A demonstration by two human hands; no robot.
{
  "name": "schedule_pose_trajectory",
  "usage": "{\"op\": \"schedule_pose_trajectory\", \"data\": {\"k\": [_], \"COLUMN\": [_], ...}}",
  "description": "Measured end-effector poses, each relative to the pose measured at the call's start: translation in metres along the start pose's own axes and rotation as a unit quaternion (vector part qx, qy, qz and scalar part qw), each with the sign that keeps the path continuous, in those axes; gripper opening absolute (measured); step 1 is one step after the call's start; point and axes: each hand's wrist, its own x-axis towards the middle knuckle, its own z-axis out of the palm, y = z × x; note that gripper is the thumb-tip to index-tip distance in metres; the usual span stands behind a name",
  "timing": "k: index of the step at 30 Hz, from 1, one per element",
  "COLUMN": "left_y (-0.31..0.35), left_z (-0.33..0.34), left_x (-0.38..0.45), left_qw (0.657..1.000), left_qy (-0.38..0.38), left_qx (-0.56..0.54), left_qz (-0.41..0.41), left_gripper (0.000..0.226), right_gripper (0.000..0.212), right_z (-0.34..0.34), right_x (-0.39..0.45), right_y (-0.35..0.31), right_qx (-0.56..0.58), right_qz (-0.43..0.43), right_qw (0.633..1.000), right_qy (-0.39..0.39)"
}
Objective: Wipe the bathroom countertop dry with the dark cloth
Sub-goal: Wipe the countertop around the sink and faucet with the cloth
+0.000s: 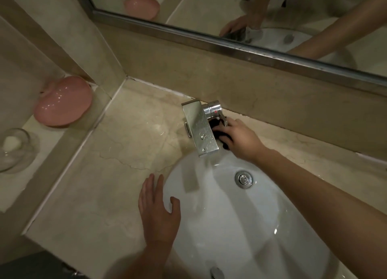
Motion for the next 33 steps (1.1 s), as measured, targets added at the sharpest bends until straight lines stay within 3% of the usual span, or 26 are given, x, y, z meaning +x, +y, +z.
{"op": "schedule_pose_trajectory", "data": {"k": [4, 6, 10, 14, 16, 20, 24, 28, 33], "left_y": [0.001, 0.002, 0.005, 0.007, 0.006, 0.004, 0.004, 0.002, 0.002], "left_z": [-0.001, -0.001, -0.001, -0.002, -0.002, -0.003, -0.005, -0.008, -0.025], "left_x": [0.000, 0.000, 0.000, 0.000, 0.000, 0.000, -0.001, 0.001, 0.003], "left_qw": [1.000, 1.000, 1.000, 1.000, 1.000, 1.000, 1.000, 0.999, 0.994], "left_qy": [0.003, 0.006, 0.008, 0.002, 0.003, -0.002, -0.010, -0.033, -0.085], "left_qx": [-0.003, -0.008, -0.014, -0.013, -0.015, -0.008, -0.016, -0.034, -0.072], "left_qz": [-0.001, -0.002, -0.008, -0.015, -0.015, -0.009, -0.001, -0.010, -0.016], "left_gripper": [0.062, 0.062, 0.061, 0.060, 0.060, 0.061, 0.060, 0.057, 0.052], "right_gripper": [0.029, 0.030, 0.029, 0.030, 0.032, 0.026, 0.033, 0.027, 0.031], "right_z": [0.015, 0.011, -0.020, -0.037, -0.024, 0.019, 0.040, 0.066, 0.071], "right_x": [-0.044, -0.060, -0.061, -0.024, -0.009, -0.005, -0.030, -0.086, -0.120], "right_y": [-0.016, -0.016, -0.001, 0.023, 0.022, -0.010, -0.051, -0.090, -0.115], "right_qx": [0.039, 0.066, 0.112, 0.070, 0.052, -0.009, 0.039, 0.066, 0.075], "right_qz": [-0.092, -0.079, 0.007, 0.086, 0.115, 0.086, 0.069, 0.060, 0.171], "right_qw": [0.994, 0.994, 0.991, 0.978, 0.981, 0.990, 0.993, 0.996, 0.982], "right_qy": [-0.046, -0.042, 0.078, 0.177, 0.150, 0.112, 0.090, -0.007, 0.019]}}
